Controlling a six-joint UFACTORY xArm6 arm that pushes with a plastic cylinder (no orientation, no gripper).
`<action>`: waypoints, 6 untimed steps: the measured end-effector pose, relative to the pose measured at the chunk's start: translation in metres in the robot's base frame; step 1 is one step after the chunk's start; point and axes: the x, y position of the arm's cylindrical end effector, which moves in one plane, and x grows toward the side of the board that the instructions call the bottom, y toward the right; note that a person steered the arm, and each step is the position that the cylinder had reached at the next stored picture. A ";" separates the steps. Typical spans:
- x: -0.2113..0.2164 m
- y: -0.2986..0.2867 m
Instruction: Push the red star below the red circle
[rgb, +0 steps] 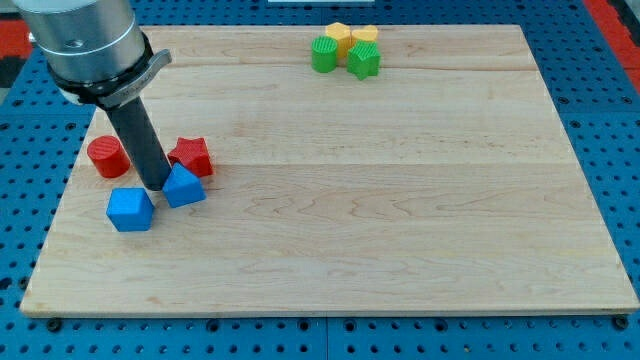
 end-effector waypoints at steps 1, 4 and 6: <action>0.031 0.001; -0.003 0.110; -0.055 0.060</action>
